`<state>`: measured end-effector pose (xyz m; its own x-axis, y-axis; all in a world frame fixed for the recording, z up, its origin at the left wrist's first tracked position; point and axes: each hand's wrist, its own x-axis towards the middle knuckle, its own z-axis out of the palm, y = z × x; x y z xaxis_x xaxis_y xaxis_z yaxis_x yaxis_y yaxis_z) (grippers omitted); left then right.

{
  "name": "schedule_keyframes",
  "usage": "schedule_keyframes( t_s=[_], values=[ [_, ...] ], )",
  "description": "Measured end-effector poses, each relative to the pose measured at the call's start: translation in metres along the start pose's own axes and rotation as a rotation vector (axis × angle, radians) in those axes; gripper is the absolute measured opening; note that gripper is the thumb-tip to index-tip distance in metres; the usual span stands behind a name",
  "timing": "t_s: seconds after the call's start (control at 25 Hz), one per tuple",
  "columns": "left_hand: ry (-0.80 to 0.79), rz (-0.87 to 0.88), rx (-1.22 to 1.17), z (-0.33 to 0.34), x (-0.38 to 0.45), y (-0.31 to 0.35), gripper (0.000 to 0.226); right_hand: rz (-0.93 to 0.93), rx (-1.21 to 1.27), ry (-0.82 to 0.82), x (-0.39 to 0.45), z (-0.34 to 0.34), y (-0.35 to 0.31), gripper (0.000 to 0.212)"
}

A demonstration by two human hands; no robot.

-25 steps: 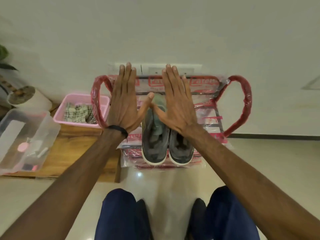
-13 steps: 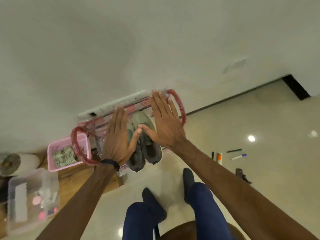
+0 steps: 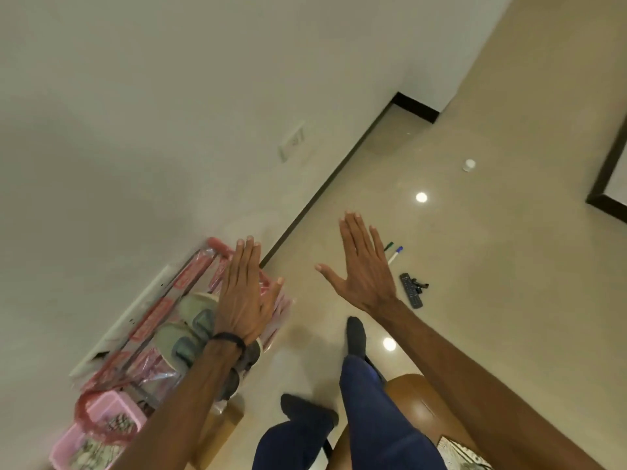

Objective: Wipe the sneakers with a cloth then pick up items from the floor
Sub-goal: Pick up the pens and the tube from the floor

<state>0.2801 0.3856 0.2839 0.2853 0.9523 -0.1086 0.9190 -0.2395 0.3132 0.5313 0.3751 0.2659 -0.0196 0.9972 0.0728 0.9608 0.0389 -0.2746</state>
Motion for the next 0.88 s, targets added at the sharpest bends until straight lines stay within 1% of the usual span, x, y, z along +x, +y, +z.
schedule_keyframes(
  t_s=[0.28, 0.48, 0.6, 0.72, 0.88],
  values=[
    [-0.173, 0.183, 0.005, 0.040, 0.092, 0.107, 0.080, 0.272, 0.041, -0.018, -0.007, -0.025, 0.120, 0.097],
    [-0.262, 0.258, -0.023, 0.064, 0.138, 0.168, 0.081, 0.426, 0.012, -0.019, -0.011, -0.040, 0.193, 0.097],
    [-0.332, 0.322, -0.014, 0.074, 0.161, 0.186, 0.082, 0.521, 0.016, -0.028, -0.016, -0.042, 0.217, 0.096],
    [-0.379, 0.387, -0.022, 0.088, 0.187, 0.190, 0.083, 0.578, 0.027, -0.036, -0.018, -0.038, 0.227, 0.095],
    [-0.422, 0.452, -0.014, 0.123, 0.228, 0.197, 0.085, 0.649, 0.030, -0.064, -0.016, -0.009, 0.234, 0.096]
  ],
)
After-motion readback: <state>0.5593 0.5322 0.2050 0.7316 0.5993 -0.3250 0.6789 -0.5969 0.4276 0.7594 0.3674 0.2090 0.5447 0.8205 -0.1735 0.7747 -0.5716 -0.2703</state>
